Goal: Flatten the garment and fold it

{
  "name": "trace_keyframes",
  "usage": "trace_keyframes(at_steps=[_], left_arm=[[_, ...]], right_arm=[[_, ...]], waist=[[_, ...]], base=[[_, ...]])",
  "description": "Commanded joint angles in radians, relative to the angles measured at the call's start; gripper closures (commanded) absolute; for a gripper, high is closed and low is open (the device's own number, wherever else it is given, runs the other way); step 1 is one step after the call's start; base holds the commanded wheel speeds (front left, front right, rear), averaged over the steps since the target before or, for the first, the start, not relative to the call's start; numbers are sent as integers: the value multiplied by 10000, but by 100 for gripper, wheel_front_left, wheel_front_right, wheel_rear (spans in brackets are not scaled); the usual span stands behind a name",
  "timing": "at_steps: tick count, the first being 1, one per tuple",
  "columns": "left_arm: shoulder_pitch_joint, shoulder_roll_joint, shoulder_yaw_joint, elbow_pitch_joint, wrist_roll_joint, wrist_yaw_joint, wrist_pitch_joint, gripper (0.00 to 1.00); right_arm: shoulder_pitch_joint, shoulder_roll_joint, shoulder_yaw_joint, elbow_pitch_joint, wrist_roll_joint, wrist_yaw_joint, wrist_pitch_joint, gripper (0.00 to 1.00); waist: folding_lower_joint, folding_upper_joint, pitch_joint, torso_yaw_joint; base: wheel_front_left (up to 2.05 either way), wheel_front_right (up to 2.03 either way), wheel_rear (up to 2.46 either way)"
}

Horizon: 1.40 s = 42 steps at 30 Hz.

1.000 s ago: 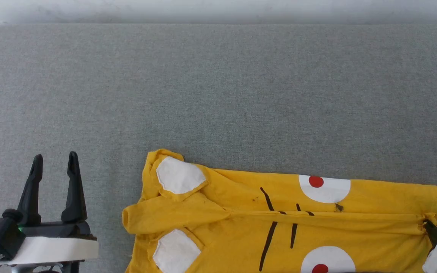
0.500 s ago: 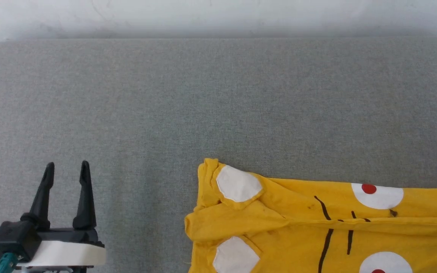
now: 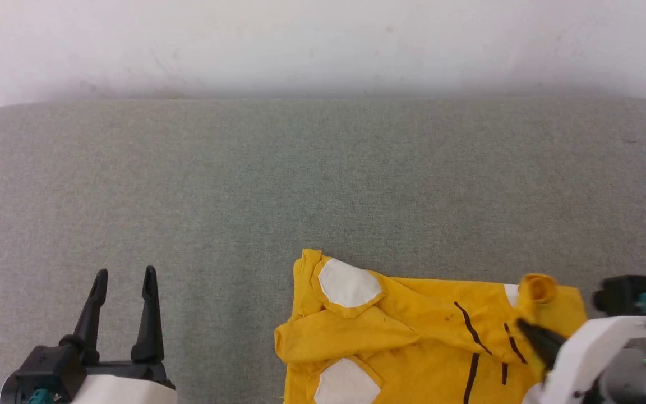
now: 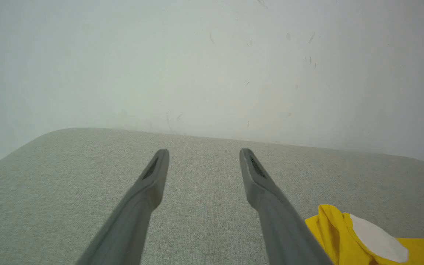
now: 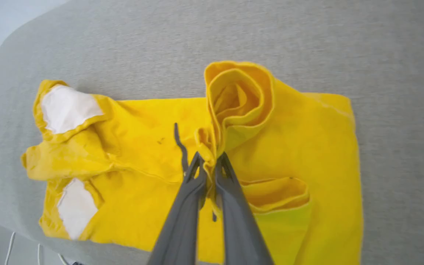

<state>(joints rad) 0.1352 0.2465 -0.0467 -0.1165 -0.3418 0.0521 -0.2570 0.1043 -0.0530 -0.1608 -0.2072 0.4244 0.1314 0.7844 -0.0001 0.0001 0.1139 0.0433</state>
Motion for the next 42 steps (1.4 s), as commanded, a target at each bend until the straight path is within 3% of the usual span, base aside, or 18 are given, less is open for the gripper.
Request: trace_keyframes(at_steps=[1, 8, 15, 22, 29, 31, 33, 38, 42], left_arm=[[95, -1, -37, 42, 110, -107, -47, 0], [207, 45, -53, 18, 29, -84, 31, 0], [126, 3, -151, 28, -68, -88, 85, 0], [-168, -82, -307, 209, -138, -173, 74, 0], [-448, -197, -457, 556, -194, -285, 39, 0], [-509, -220, -486, 639, -203, -309, 30, 0], [-549, -230, -504, 717, -209, -326, 22, 0], [-494, -235, -490, 844, -243, -321, 9, 0], [-354, -237, -451, 804, -263, -251, 2, 0]], right_arm=[[61, 24, 562, -70, 372, -7, 28, 100], [-534, 26, 3115, 2, 1214, -7, -277, 100], [-1864, 27, 5233, 948, 1561, -7, -856, 100], [-3058, 27, 6045, 2561, 1221, -7, -1476, 100], [-4014, 27, 6440, 4944, 935, -7, -2181, 99], [-4195, 27, 6653, 5523, 822, -7, -2158, 71], [-4349, 27, 6841, 5849, 806, -7, -2220, 0], [-4517, 27, 6969, 5692, 1301, -7, -2591, 0], [-4230, 28, 6056, 5039, 1162, -7, -2930, 0]], waist=[[1, -1, -173, 83], [1, -1, -267, 397], [1, -1, -107, 746], [1, -1, 154, 1098], [1, -1, 314, 1407], [1, -1, 326, 1449], [1, -1, 320, 1459], [1, -1, 159, 1289], [1, -1, 16, 1060]], base=[[0, 0, 0], [0, 0, 0], [0, 0, 0], [0, 0, 0], [0, 0, 0], [0, 0, 0], [0, 0, 0], [0, 0, 0], [0, 0, 0]])
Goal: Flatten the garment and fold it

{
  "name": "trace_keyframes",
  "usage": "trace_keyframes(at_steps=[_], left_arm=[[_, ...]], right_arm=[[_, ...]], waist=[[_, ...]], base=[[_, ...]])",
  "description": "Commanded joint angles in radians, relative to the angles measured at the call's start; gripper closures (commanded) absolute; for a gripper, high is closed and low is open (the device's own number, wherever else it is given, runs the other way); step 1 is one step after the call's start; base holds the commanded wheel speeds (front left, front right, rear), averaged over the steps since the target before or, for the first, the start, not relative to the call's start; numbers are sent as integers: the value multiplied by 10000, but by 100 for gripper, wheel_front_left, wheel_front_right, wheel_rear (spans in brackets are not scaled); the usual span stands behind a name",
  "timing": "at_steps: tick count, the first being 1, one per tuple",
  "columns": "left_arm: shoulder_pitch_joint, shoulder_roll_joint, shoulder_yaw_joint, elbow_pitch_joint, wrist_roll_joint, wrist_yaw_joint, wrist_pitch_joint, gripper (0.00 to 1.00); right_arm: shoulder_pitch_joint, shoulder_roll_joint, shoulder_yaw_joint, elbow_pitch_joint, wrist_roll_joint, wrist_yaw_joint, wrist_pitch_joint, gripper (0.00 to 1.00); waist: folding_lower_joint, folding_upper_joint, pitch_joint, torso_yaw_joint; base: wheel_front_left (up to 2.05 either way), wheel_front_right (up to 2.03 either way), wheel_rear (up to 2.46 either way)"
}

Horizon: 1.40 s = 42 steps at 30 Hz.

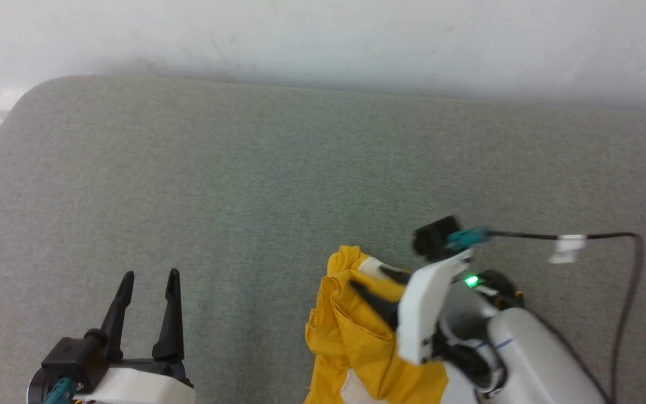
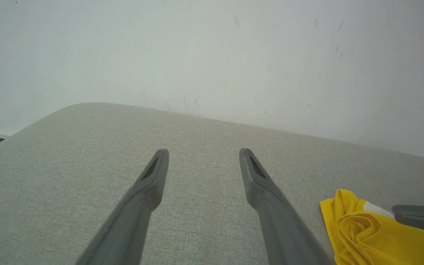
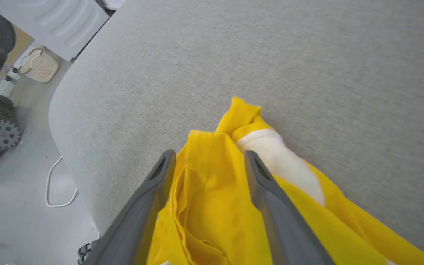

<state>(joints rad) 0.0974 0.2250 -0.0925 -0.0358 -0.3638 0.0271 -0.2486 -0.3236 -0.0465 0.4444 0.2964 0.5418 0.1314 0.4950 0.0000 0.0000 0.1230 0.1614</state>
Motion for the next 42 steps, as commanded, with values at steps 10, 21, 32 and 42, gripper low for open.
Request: trace_keyframes(at_steps=[10, 21, 32, 42], left_arm=[[98, 240, 168, -660, 101, 68, -99, 0], [-56, 480, 189, -872, 76, -27, -42, 0], [-176, 604, -10, -852, 119, -43, 164, 0], [-69, 593, -114, -963, 139, 79, 207, 0]], right_arm=[[3152, -38, -4169, -3655, -2559, -7, 200, 0], [5030, -37, -4938, -4354, -2093, -7, 592, 0], [4468, -37, -4494, -2519, -1020, -7, 656, 100], [3794, -37, -5193, -2885, -1937, -7, 352, 100]], waist=[[0, 0, 277, -638], [0, 0, 744, -811], [0, 0, 478, -692], [0, 0, 134, -1061]], base=[[0, 0, 0], [0, 0, 0], [0, 0, 0], [0, 0, 0]])
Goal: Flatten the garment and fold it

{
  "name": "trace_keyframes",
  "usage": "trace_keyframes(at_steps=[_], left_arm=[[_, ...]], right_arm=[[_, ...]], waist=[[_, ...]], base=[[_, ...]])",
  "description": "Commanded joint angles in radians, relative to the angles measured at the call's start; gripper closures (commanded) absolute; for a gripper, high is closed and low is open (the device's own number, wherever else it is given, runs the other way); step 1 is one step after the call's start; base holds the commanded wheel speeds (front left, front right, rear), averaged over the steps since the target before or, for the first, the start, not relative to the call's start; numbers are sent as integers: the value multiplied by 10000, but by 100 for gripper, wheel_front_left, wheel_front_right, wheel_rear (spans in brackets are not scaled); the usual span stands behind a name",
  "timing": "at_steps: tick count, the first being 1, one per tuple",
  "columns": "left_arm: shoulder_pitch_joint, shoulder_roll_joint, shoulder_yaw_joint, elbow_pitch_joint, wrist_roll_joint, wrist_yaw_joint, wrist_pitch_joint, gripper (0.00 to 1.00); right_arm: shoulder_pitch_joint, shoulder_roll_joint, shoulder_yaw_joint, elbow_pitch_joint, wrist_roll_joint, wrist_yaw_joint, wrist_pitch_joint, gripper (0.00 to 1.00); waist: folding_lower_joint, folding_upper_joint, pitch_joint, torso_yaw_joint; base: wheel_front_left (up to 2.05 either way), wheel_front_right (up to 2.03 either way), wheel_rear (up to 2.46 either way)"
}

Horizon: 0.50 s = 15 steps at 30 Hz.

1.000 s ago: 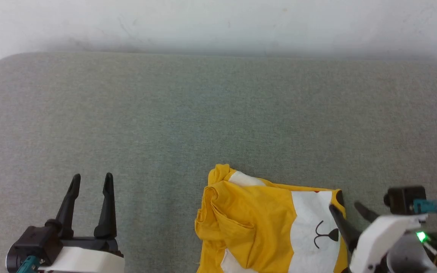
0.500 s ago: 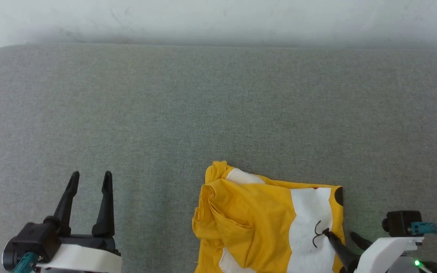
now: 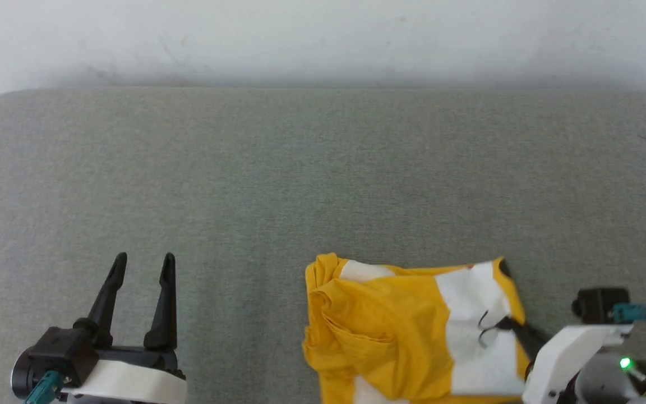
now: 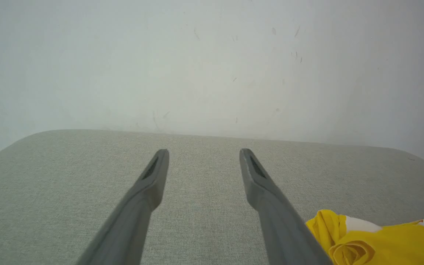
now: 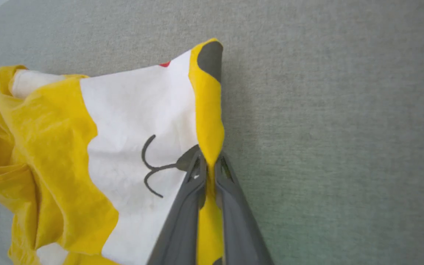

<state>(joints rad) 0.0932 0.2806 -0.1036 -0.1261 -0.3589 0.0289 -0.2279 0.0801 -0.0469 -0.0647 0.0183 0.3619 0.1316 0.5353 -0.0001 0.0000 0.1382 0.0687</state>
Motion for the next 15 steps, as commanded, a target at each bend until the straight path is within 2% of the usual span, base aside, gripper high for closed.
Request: trace_keyframes(at_steps=[1, 8, 15], left_arm=[[-29, 49, 6, -87, 83, 68, -2, 0], [-351, 270, 75, -278, 97, 15, 10, 0], [-992, 639, 212, -494, 124, -113, 88, 0]], right_arm=[[-381, -34, -196, -217, -351, -9, -28, 100], [-1689, -108, -842, -900, -2085, -9, 567, 100], [-2930, -1133, -1582, -899, -3244, -9, 1255, 100]], waist=[[1, 0, 13, -205], [1, 0, 618, -761], [1, 0, 1527, -1318]], base=[[0, 0, 0], [0, 0, 0], [0, 0, 0]])
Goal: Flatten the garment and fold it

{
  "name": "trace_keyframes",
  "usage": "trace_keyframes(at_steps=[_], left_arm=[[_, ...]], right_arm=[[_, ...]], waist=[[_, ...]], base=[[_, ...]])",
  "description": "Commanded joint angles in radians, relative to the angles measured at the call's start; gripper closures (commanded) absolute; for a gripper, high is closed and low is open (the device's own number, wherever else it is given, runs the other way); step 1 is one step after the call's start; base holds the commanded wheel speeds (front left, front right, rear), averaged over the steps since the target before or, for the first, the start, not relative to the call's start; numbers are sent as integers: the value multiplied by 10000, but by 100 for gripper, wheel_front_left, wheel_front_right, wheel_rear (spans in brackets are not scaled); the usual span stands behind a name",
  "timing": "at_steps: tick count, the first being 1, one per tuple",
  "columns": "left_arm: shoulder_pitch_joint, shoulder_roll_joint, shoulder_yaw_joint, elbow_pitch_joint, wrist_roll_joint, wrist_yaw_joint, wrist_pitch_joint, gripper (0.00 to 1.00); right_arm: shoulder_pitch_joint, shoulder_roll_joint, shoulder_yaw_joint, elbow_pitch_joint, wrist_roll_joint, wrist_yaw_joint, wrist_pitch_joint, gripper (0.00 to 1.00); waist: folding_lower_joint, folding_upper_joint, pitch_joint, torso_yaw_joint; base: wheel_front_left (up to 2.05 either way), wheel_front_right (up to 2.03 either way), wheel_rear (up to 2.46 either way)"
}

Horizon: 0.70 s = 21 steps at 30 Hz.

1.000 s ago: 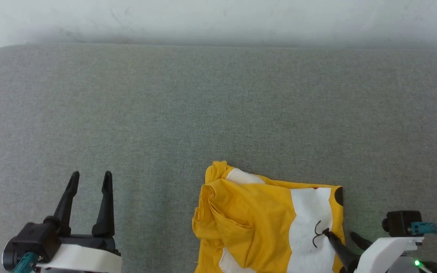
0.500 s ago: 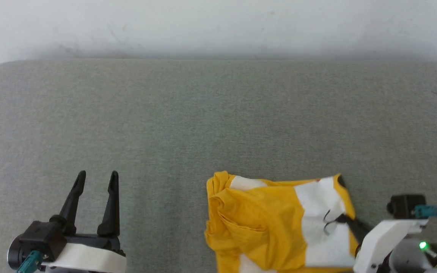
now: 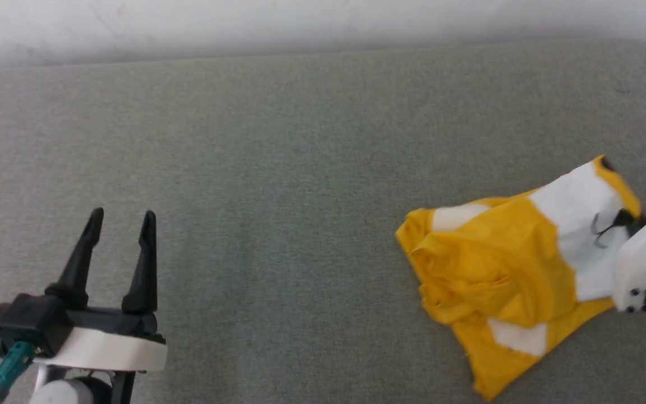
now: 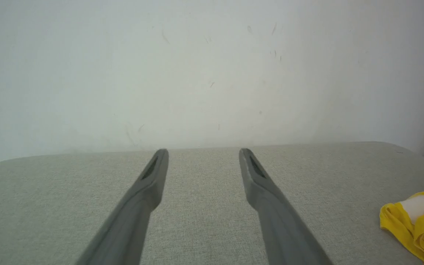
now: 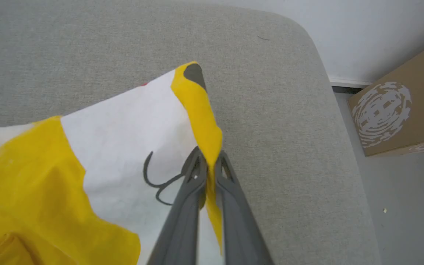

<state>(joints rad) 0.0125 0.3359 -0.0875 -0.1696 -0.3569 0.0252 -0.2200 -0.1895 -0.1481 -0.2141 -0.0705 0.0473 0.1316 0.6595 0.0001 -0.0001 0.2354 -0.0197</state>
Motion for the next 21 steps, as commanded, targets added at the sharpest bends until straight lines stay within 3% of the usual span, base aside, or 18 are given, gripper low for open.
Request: trace_keyframes(at_steps=[1, 4, 12, 21], left_arm=[[-282, 142, 75, -104, 109, -93, 23, 0], [-544, 306, 127, -257, 131, -141, 78, 0], [-1228, 604, 250, -667, 210, -302, -39, 0], [-1912, 638, 644, -1174, 540, -483, -388, 0]], right_arm=[[-405, -242, -231, 34, -177, -9, 65, 100], [-822, -727, -508, 171, -513, -9, 115, 100], [-1540, -1270, -1410, 599, -1090, -9, -51, 100], [-2268, -1175, -2389, 1218, -1965, -9, -852, 100]], waist=[[-1, 1, 698, -510], [-1, 1, 1157, -706], [-1, 1, 2291, -953], [-1, 1, 3440, -916]], base=[[0, 0, 0], [0, 0, 0], [0, 0, 0], [0, 0, 0]])
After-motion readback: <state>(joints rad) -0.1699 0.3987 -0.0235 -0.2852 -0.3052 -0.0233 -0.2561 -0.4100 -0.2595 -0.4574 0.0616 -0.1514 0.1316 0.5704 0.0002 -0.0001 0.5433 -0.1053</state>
